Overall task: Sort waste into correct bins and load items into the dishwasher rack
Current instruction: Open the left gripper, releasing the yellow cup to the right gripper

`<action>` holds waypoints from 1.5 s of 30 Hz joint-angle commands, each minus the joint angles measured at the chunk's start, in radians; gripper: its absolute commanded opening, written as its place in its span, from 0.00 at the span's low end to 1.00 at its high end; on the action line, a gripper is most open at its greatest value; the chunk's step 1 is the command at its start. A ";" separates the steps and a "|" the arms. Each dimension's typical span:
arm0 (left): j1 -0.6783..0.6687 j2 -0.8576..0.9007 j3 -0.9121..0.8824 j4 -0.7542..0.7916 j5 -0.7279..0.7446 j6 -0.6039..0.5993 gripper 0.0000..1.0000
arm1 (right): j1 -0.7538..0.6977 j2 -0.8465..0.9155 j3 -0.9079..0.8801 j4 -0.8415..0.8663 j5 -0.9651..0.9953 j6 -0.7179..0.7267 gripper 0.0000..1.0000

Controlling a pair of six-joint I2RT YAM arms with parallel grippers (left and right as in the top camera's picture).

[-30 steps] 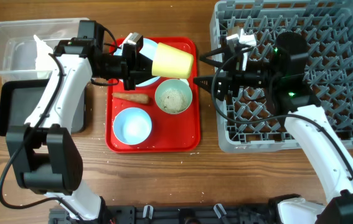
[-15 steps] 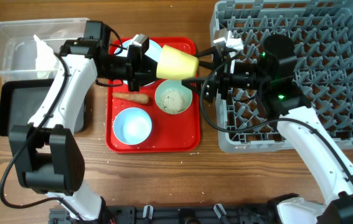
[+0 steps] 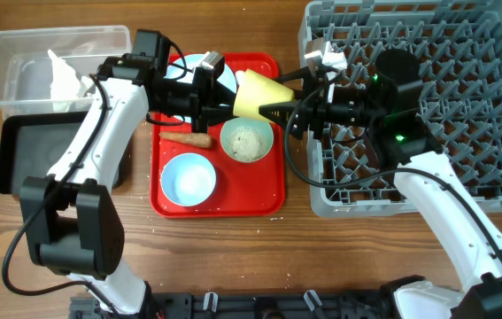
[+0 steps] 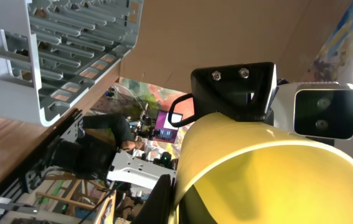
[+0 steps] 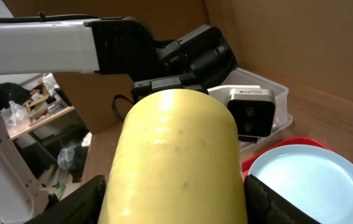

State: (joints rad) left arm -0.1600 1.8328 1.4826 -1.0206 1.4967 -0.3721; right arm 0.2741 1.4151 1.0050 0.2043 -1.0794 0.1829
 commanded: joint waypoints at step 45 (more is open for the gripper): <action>0.001 -0.021 0.018 0.180 0.077 -0.156 0.04 | -0.011 0.003 0.015 0.032 -0.037 0.004 0.74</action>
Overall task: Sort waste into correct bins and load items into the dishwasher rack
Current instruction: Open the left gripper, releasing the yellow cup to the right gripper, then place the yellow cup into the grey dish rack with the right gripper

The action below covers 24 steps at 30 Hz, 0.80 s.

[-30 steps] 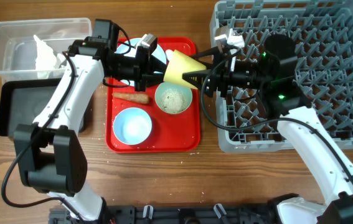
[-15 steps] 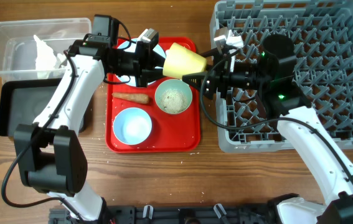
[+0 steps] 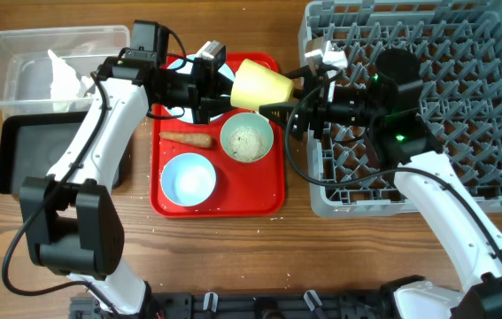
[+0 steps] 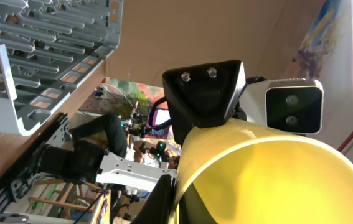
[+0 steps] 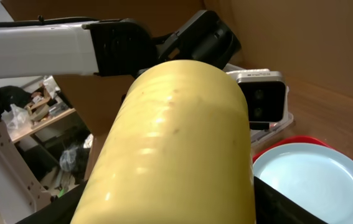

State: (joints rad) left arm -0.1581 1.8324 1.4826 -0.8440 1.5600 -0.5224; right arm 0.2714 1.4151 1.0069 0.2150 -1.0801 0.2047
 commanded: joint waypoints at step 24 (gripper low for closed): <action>-0.001 -0.021 0.018 0.003 0.010 -0.006 0.42 | -0.045 0.002 0.013 0.039 -0.073 0.006 0.60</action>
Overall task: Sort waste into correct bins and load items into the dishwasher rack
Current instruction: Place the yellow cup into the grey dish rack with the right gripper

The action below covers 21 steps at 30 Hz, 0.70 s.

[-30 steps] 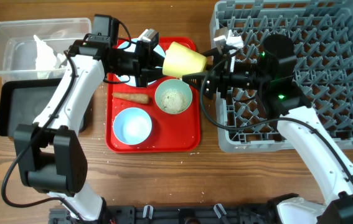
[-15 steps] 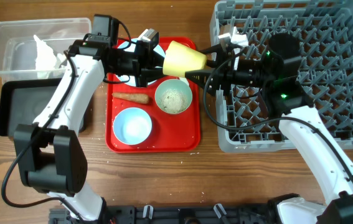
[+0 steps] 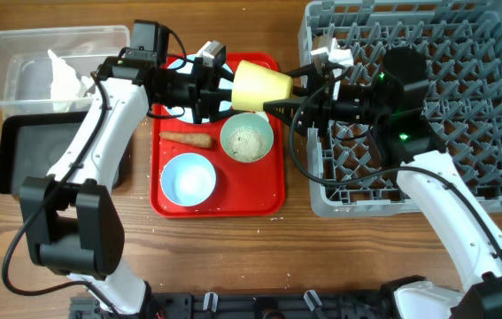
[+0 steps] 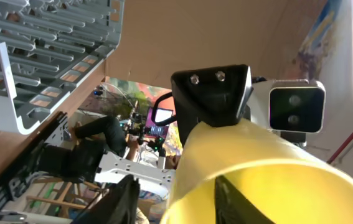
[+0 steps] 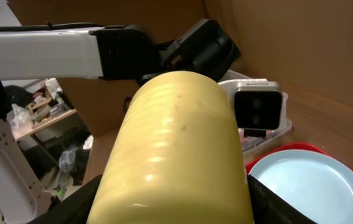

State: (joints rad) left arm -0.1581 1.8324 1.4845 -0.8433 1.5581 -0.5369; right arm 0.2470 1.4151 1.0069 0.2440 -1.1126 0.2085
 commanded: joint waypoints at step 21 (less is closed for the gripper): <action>-0.002 -0.020 0.016 -0.003 -0.954 0.009 0.44 | -0.246 -0.184 0.018 -0.618 0.426 -0.077 0.53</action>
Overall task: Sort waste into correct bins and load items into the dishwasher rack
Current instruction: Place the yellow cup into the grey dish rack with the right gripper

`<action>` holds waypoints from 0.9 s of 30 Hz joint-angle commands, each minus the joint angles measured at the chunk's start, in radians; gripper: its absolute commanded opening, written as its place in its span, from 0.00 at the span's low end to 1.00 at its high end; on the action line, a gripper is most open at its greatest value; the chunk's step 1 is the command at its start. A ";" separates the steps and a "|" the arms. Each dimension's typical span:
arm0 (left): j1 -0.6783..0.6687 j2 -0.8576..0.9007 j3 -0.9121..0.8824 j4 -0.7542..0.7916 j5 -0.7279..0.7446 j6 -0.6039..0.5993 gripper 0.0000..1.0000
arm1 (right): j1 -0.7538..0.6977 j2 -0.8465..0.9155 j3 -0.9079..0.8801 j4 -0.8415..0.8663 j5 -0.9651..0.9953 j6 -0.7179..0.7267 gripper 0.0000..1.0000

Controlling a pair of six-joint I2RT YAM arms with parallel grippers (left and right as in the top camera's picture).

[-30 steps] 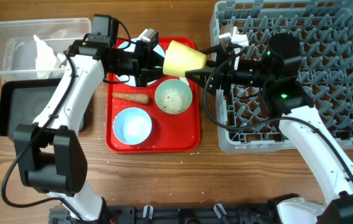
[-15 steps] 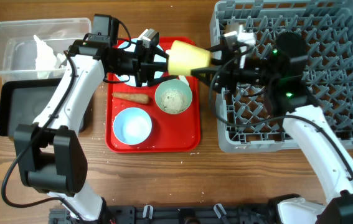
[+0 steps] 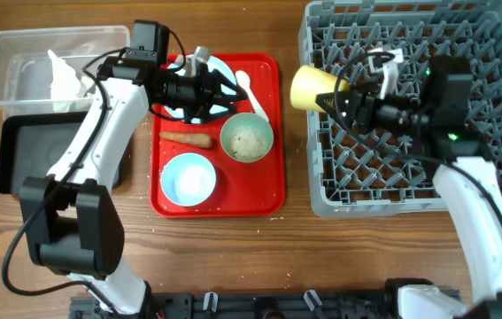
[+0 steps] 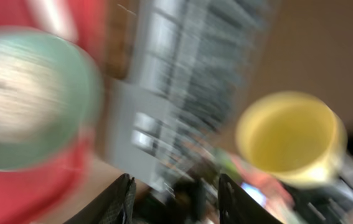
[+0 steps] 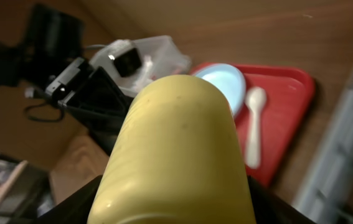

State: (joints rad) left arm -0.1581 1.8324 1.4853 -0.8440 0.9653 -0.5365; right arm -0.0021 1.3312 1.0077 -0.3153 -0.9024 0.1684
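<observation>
My right gripper [image 3: 332, 96] is shut on the yellow cup [image 3: 311, 86], holding it sideways over the left edge of the grey dishwasher rack [image 3: 463, 177]. In the right wrist view the cup [image 5: 182, 137] fills the space between the fingers. My left gripper [image 3: 224, 93] hangs open and empty over the red tray [image 3: 158, 204]. The left wrist view is blurred; it shows the cup [image 4: 291, 137] far off and a green bowl [image 4: 20, 99] below.
The tray carries a green bowl [image 3: 247, 139] with crumbs, a blue bowl [image 3: 188, 177], a brown food scrap [image 3: 186, 138], a white spoon [image 3: 252, 91] and a blue plate [image 5: 223, 81]. A clear bin [image 3: 20, 62] with white paper and a black bin [image 3: 11, 151] stand at the left.
The right gripper has carried the yellow cup from above the tray to the rack's left edge. The left gripper stays open over the tray with the cup gone from its fingers.
First both grippers held the yellow cup between them above the tray, the left at its rim and the right round its base. Then the cup sat slightly higher, still held by both. Then the left fingers stood apart. Now the right gripper alone holds it at the rack.
</observation>
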 commanded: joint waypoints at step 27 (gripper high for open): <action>-0.002 -0.020 0.014 -0.039 -0.760 0.089 0.44 | 0.111 0.004 0.088 -0.630 0.969 0.025 0.56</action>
State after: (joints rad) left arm -0.1581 1.8324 1.4860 -0.8822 0.2298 -0.4686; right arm 0.0940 1.3186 1.0737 -0.9630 0.0498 0.1768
